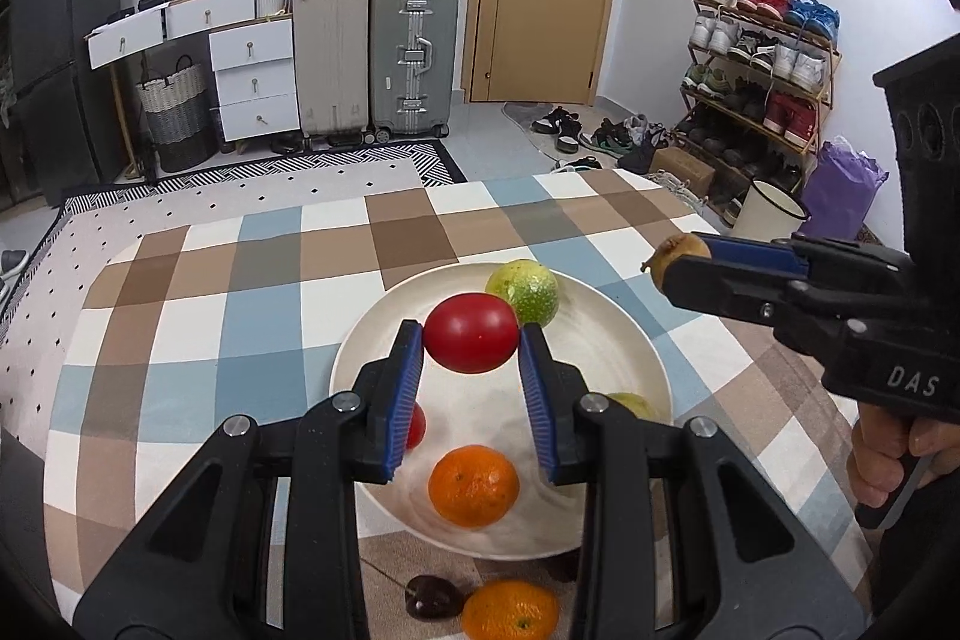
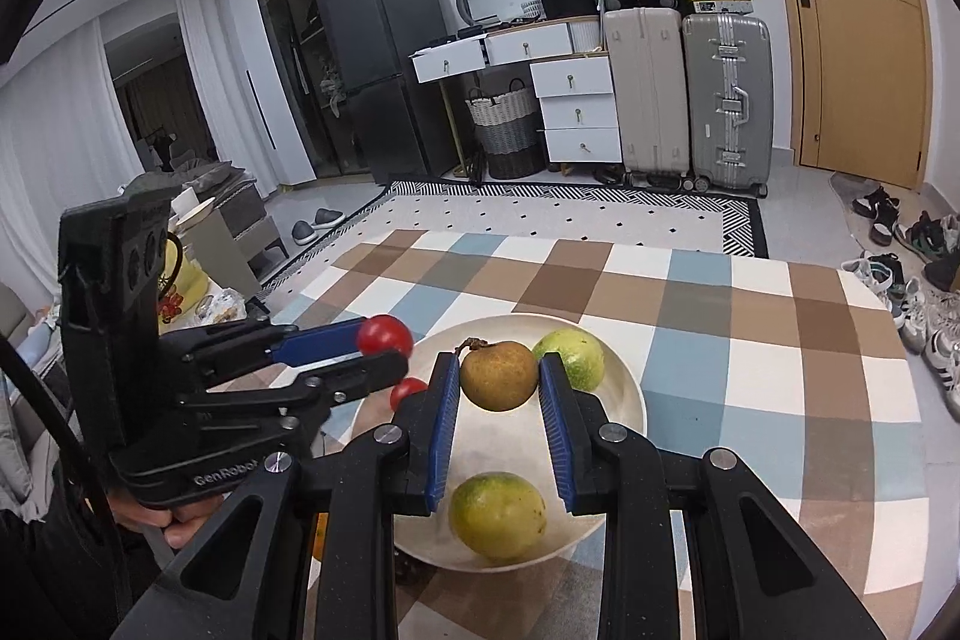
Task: Organize fruits
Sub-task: 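Carry the tomato and kiwi over the plate and open both tools to release them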
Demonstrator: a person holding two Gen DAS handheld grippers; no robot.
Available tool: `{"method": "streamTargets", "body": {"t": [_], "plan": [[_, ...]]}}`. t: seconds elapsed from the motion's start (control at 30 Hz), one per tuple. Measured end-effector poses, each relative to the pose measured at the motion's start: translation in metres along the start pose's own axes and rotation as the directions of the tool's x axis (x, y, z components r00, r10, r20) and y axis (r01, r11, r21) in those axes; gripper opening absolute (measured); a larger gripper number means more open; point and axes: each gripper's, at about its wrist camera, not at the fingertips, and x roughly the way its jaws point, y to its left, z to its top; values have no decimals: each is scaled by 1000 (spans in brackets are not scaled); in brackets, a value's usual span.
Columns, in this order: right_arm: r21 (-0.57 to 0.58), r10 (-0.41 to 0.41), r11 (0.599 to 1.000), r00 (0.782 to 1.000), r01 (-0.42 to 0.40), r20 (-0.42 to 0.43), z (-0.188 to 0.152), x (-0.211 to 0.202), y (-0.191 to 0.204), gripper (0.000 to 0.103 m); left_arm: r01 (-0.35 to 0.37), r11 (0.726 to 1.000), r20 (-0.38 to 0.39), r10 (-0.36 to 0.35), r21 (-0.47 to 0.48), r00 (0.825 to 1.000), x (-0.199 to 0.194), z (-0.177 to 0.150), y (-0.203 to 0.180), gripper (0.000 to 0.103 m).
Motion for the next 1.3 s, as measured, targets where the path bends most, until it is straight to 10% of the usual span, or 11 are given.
{"method": "streamTargets", "body": {"t": [1.3], "plan": [[59,-27,998,989,36,-143,-38,65,-43,27,-22,998,-130,30,62,991,73,-26,-9,30]]}}
